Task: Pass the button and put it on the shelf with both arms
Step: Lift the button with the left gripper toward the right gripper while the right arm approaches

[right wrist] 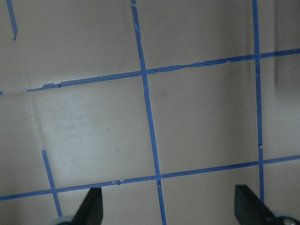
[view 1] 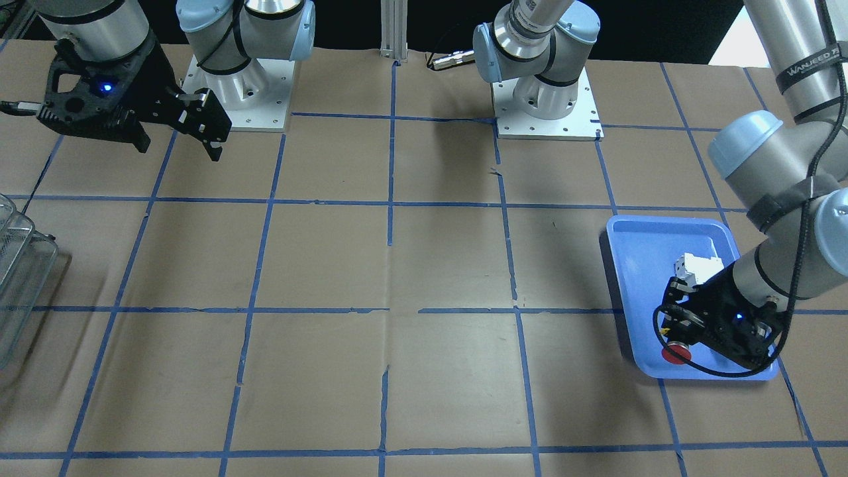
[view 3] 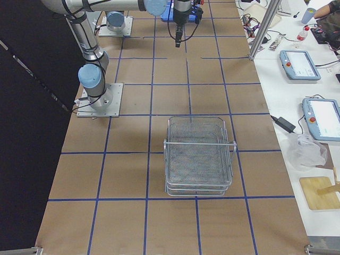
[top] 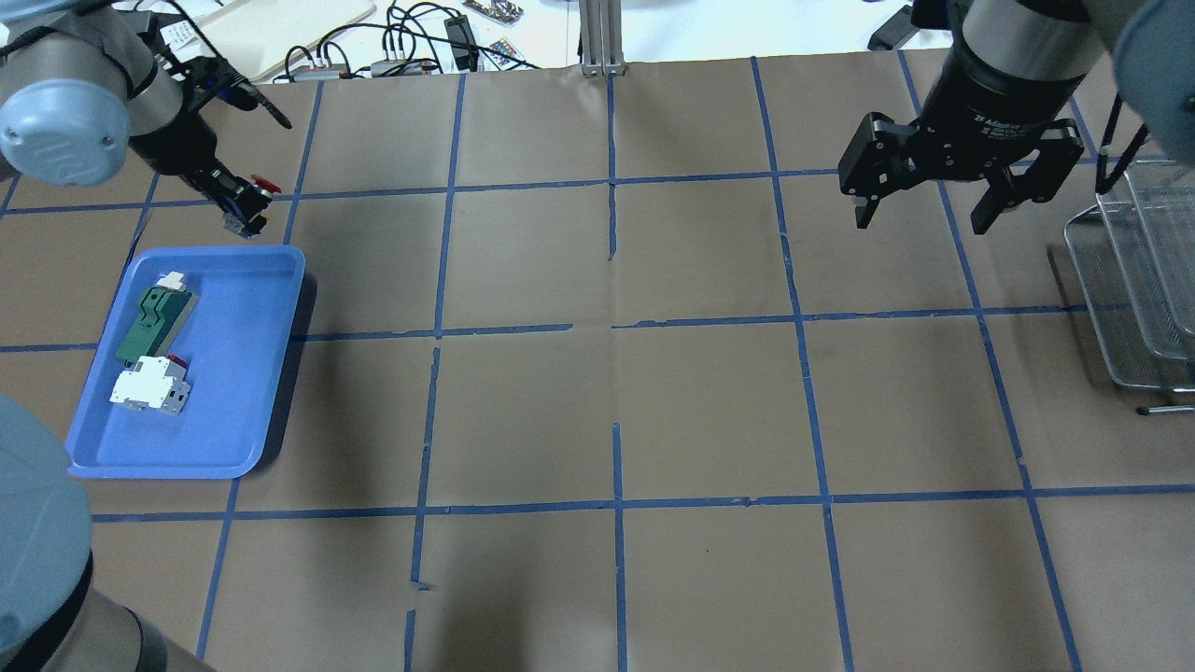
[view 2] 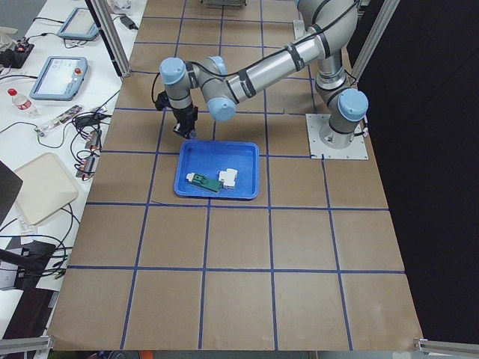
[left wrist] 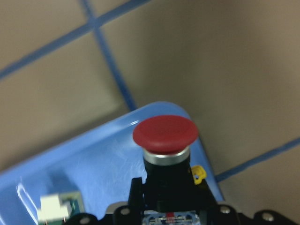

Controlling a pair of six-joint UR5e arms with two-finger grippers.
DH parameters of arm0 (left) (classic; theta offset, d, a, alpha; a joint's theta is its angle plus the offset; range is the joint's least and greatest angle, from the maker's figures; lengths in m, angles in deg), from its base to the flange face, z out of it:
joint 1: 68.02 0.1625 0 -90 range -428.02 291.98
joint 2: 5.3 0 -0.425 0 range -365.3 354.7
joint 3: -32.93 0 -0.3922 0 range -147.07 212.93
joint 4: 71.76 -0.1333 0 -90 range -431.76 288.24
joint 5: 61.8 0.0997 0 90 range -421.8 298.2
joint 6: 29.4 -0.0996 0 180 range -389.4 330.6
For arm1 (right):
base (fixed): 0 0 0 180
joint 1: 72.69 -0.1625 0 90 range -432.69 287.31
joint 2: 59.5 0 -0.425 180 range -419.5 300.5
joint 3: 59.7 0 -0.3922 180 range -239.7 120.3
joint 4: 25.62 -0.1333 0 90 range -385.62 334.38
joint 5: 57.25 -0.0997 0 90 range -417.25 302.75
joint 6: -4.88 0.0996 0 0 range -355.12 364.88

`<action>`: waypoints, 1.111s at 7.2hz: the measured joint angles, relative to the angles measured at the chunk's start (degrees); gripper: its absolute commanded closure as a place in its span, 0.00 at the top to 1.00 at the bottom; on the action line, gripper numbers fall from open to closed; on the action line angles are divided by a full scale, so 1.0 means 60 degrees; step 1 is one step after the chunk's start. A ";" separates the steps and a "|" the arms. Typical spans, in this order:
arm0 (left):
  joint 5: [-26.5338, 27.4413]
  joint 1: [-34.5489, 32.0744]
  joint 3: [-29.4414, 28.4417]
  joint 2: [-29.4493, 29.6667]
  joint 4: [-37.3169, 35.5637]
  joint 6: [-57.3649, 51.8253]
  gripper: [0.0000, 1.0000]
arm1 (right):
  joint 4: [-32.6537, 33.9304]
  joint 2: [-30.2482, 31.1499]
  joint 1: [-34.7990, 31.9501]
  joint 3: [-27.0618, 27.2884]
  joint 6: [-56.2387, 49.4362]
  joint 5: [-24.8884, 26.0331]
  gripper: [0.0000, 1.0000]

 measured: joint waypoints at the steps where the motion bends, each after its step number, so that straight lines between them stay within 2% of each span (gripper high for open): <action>1: -0.0168 -0.0675 -0.0435 -0.0169 0.0443 -0.0991 0.00 | -0.0004 -0.0025 0.0365 0.0034 0.0496 -0.0281 1.00; 3: -0.1033 -0.2066 -0.0946 -0.0538 0.0744 -0.2270 0.00 | -0.0167 -0.0045 0.0911 0.0078 0.2222 -0.1643 1.00; 5: -0.2521 -0.2984 -0.1144 -0.0933 0.0604 -0.2491 0.00 | -0.0823 -0.0009 0.1025 0.0086 0.3664 -0.3303 1.00; 7: -0.4210 -0.3607 -0.1214 -0.1124 -0.0256 -0.2781 0.00 | -0.1160 -0.0036 0.1096 0.0085 0.4864 -0.5196 1.00; 8: -0.4539 -0.4038 -0.1214 -0.1185 -0.0618 -0.3023 0.00 | -0.1163 -0.0054 0.1203 0.0054 0.5430 -0.5917 1.00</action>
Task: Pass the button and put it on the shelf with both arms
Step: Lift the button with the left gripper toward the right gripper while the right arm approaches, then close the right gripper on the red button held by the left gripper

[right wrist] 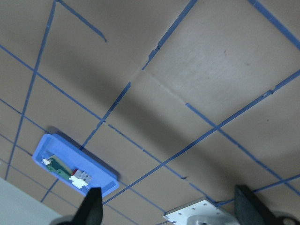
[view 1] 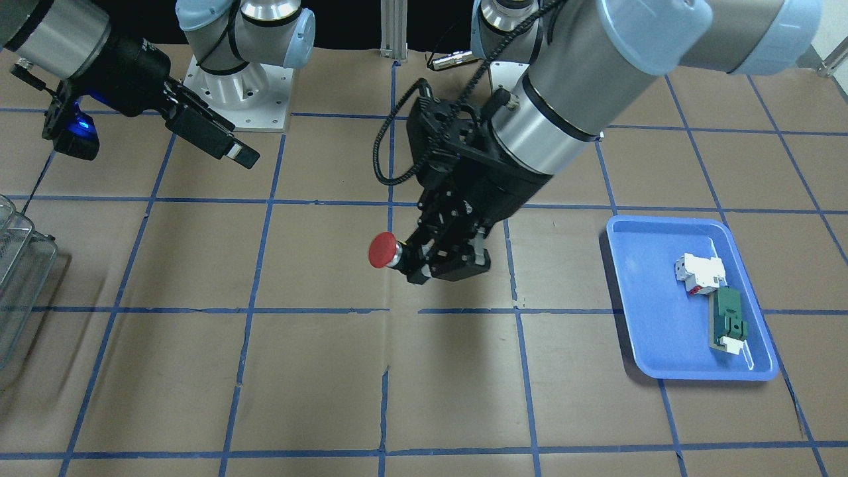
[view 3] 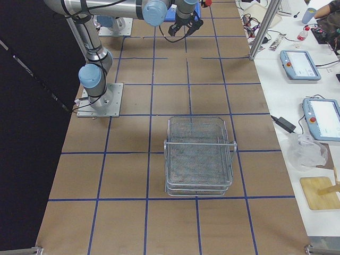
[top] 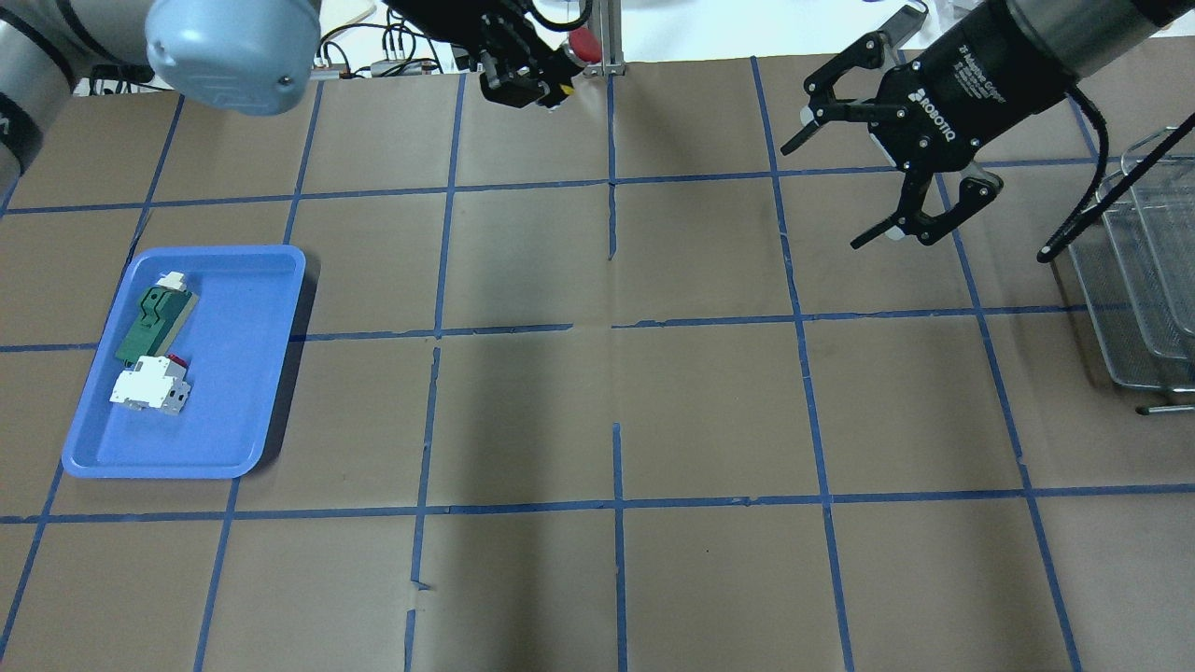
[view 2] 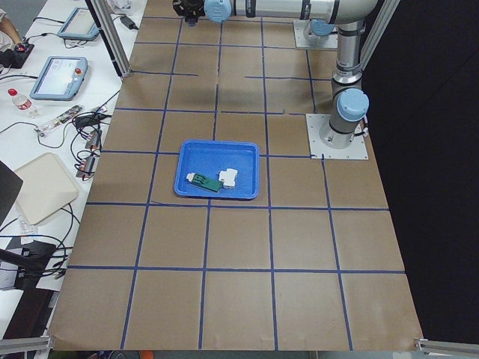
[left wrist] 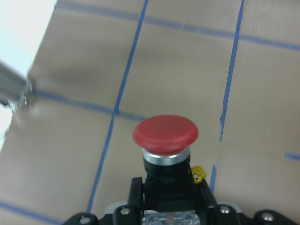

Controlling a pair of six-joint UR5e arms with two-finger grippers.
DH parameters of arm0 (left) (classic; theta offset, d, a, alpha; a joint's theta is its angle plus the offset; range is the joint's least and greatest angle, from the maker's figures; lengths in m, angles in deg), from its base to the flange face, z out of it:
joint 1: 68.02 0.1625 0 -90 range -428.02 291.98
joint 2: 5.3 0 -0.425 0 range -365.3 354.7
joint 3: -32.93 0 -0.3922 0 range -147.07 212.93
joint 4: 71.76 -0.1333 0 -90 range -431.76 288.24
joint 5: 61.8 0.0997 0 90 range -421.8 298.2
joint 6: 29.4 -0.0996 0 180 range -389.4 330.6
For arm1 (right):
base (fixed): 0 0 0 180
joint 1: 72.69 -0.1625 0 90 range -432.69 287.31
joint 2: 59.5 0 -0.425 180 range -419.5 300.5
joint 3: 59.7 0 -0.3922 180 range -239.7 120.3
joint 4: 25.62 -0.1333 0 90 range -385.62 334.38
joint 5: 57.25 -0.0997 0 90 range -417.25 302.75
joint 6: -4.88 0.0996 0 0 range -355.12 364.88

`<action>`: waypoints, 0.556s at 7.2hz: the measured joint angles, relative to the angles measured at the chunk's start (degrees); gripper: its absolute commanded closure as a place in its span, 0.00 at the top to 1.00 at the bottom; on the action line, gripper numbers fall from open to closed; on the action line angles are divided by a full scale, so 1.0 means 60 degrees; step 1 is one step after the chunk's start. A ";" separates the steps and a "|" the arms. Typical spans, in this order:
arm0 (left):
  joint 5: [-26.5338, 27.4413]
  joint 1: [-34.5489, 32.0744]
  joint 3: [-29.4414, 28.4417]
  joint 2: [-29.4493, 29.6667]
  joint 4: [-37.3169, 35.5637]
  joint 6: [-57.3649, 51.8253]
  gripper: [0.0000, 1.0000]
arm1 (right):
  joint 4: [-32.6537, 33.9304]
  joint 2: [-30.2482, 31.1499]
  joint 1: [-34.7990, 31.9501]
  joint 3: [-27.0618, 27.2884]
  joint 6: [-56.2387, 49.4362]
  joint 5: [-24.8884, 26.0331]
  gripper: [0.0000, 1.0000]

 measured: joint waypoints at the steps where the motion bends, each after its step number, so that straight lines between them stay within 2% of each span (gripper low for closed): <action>1: -0.0124 -0.0365 0.0024 -0.0054 -0.0176 -0.0107 0.00 | 0.0083 -0.0012 0.0103 -0.0059 0.0730 -0.0554 1.00; 4: -0.0152 -0.1089 0.0063 -0.0005 -0.0453 0.0040 0.00 | 0.0932 -0.0051 0.0332 -0.0153 0.2754 -0.1388 1.00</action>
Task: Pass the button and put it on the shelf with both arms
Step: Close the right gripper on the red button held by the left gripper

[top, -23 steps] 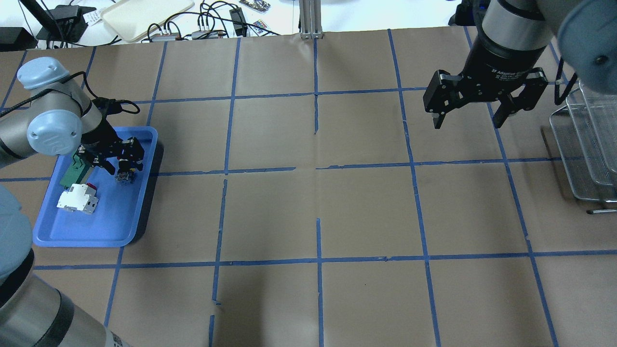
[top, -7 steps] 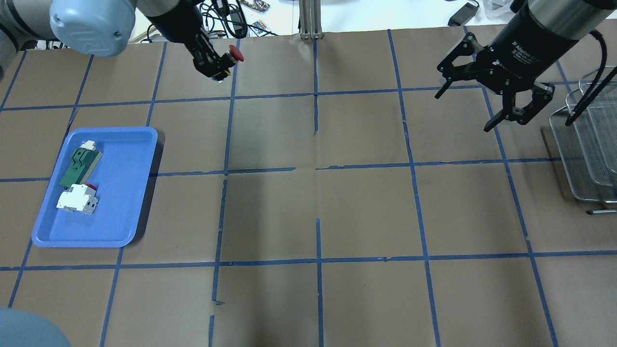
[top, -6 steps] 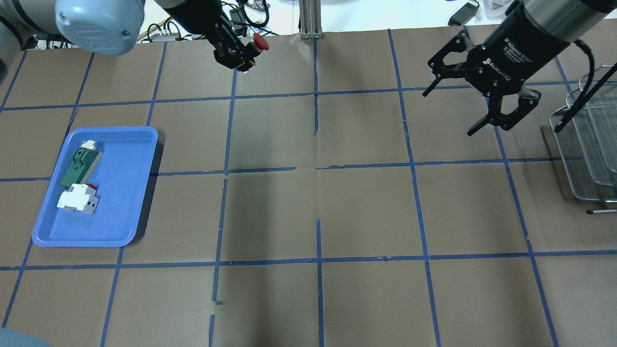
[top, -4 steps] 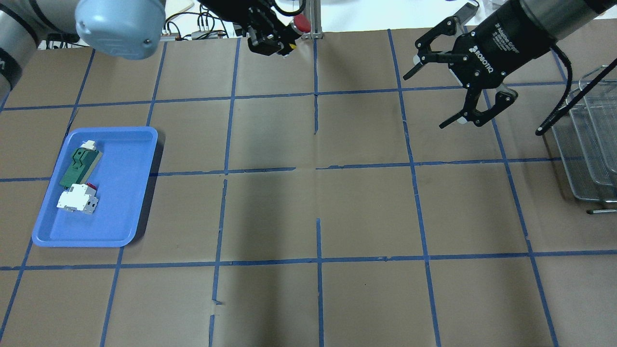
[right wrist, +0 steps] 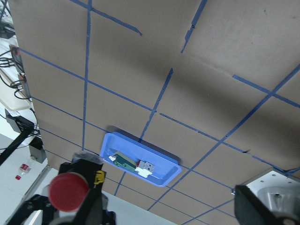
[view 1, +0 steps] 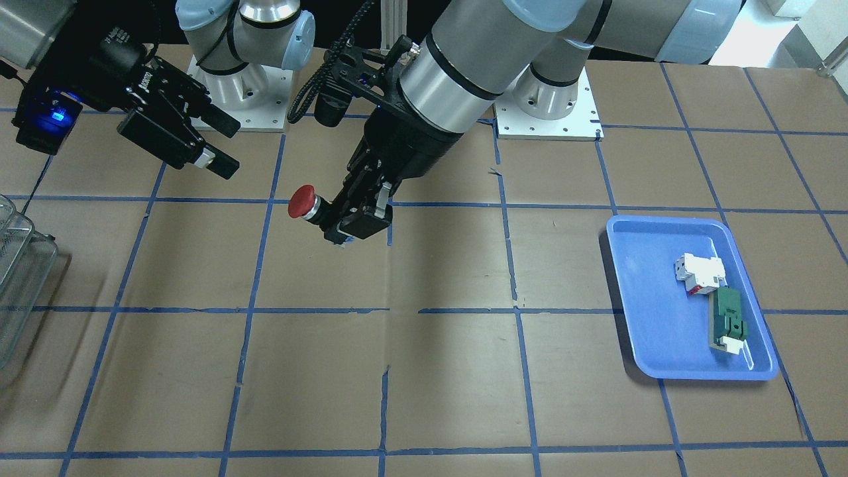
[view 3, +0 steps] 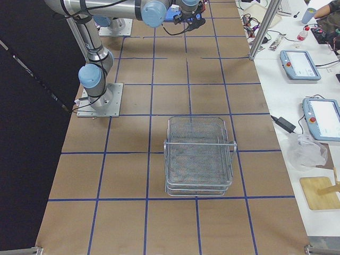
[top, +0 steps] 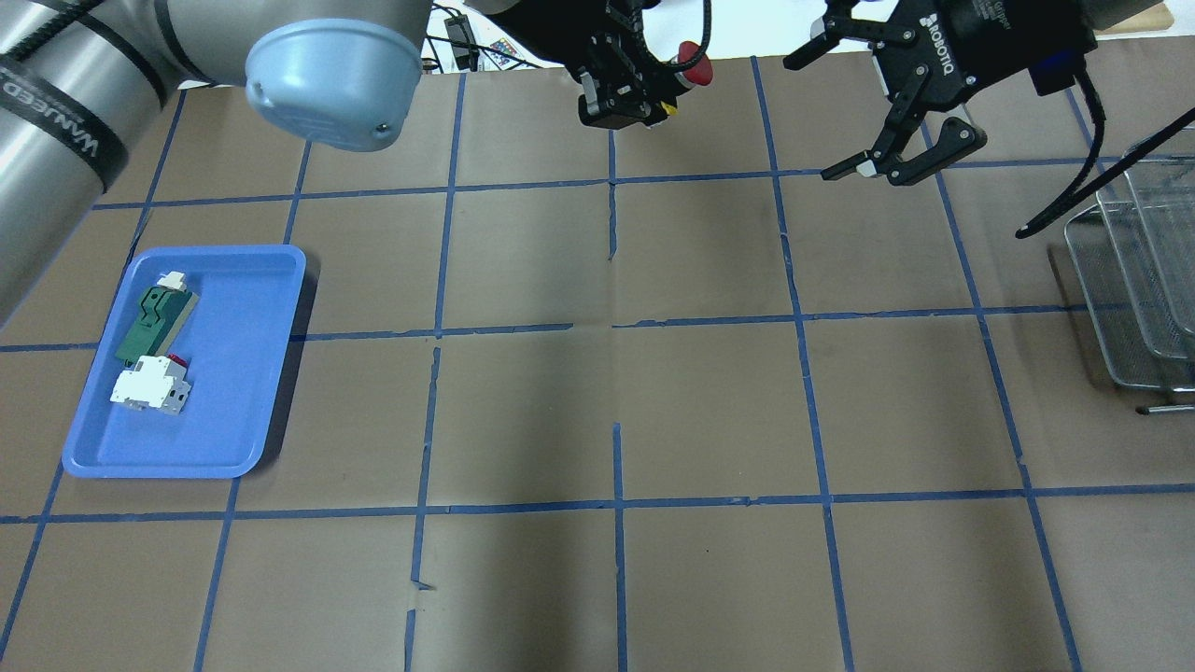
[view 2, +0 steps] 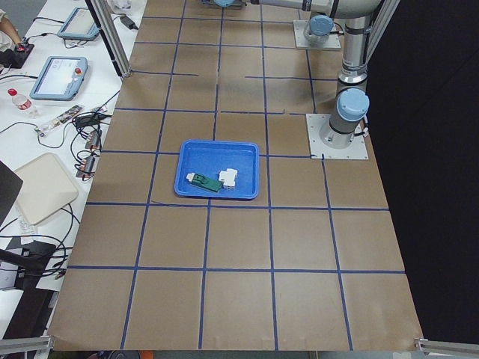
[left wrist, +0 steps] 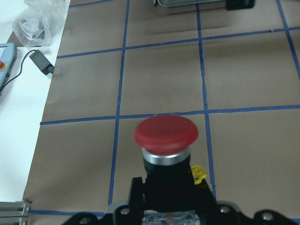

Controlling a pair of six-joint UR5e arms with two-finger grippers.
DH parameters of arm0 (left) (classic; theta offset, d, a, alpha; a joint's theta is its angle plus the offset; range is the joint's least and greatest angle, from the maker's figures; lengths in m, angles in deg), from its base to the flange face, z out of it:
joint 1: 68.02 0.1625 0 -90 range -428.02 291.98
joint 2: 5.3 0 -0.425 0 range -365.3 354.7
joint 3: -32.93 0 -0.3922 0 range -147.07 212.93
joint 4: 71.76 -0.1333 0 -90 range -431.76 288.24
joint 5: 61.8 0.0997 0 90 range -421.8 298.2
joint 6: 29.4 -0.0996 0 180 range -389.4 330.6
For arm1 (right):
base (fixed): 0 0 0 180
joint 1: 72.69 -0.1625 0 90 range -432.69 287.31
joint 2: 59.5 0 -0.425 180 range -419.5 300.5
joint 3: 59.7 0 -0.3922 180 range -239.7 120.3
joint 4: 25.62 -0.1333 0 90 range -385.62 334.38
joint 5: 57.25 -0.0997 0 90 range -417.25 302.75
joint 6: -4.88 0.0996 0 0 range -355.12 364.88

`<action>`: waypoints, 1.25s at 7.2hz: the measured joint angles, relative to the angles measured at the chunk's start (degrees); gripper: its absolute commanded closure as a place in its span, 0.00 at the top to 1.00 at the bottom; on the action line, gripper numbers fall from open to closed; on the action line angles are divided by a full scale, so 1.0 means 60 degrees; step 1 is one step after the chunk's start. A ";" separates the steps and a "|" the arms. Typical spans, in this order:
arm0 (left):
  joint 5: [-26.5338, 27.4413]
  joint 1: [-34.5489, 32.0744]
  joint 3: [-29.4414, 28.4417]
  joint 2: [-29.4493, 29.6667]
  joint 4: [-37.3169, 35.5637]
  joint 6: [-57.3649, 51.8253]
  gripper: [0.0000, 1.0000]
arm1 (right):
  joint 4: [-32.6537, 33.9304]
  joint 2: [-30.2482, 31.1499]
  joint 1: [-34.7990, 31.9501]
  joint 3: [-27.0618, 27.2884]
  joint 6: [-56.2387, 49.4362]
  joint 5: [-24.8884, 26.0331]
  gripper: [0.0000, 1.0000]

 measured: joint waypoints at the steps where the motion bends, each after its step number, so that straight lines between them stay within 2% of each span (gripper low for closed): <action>1: 0.0012 -0.0164 -0.0022 0.0020 -0.0109 0.0185 0.00 | 0.0317 -0.0088 0.0080 -0.0016 0.0538 -0.0189 1.00; 7: 0.0032 -0.0675 -0.0053 0.0088 -0.0886 0.1369 0.00 | 0.2668 -0.0699 -0.0141 0.0009 0.3746 -0.0724 1.00; 9: -0.0004 -0.0738 -0.0067 0.0101 -0.0922 0.1430 0.00 | 0.2839 -0.0743 -0.0308 0.0013 0.3961 -0.0710 1.00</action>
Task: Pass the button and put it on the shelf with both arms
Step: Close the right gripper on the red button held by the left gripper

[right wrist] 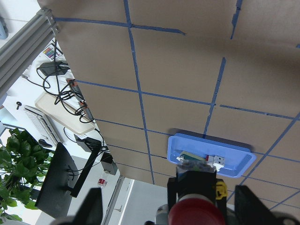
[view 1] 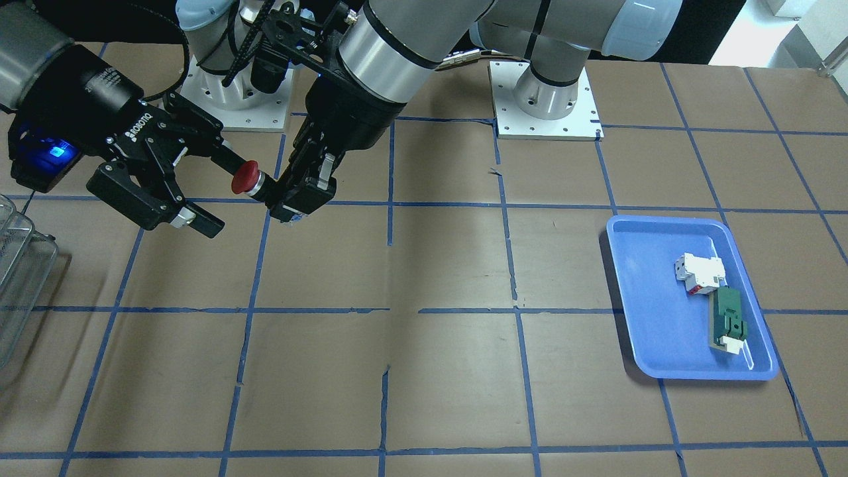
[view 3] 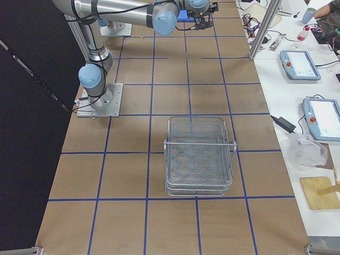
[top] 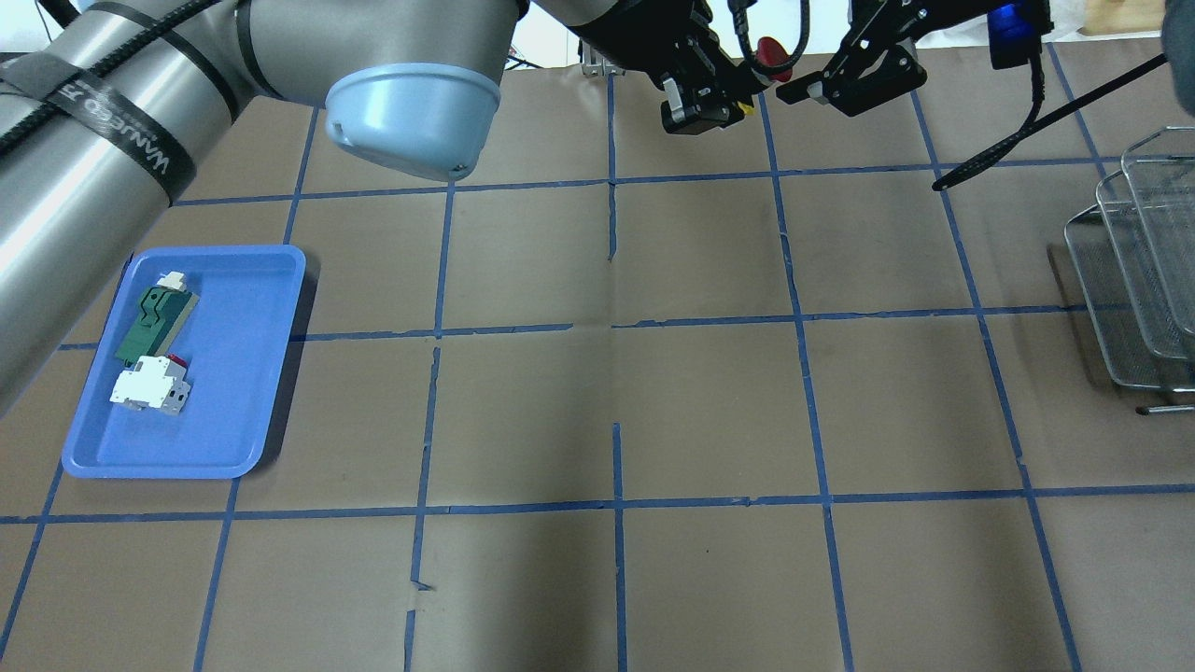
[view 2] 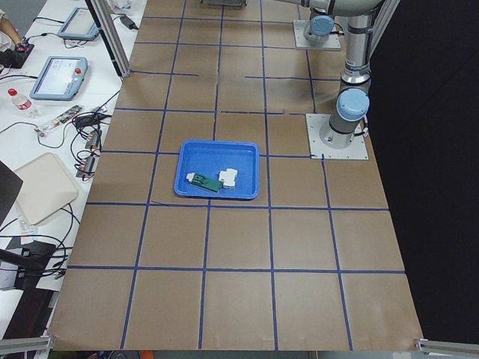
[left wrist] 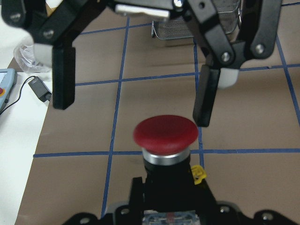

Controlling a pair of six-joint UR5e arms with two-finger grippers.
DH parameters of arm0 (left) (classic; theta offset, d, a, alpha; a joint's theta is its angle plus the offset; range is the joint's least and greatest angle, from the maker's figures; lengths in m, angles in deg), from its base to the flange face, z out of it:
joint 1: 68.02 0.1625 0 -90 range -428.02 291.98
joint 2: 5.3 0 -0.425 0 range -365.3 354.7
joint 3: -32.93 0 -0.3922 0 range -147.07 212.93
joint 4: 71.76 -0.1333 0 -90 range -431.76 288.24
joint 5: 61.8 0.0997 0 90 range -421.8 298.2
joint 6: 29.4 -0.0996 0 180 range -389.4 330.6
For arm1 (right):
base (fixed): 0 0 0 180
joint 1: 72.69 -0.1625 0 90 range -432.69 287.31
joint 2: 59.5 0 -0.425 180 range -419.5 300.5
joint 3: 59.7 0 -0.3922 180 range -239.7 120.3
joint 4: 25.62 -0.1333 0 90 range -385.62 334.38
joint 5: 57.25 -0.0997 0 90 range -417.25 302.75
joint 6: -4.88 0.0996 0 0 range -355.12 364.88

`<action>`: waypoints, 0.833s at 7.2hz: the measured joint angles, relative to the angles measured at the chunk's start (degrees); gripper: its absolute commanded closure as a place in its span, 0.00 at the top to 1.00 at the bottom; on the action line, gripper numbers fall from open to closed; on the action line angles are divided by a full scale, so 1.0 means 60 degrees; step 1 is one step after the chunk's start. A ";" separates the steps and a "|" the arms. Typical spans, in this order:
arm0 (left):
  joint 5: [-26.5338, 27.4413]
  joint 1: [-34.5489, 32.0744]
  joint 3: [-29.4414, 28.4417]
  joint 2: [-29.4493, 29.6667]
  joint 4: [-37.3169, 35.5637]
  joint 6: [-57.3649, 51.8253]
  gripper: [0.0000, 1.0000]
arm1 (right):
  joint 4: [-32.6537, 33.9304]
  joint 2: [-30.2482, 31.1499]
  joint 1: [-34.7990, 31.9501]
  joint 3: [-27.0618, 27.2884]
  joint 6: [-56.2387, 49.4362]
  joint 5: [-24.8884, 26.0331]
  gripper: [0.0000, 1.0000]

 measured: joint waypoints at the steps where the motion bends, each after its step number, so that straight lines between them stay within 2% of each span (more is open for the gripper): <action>1: -0.0012 -0.0003 -0.0004 0.0009 -0.0010 0.0006 0.00 | -0.0032 0.0012 -0.0019 -0.0001 0.0031 -0.0006 1.00; 6: -0.0019 0.0005 -0.0010 -0.0007 -0.0017 0.0009 0.00 | -0.0473 0.0073 -0.0049 0.0123 0.0060 0.0009 1.00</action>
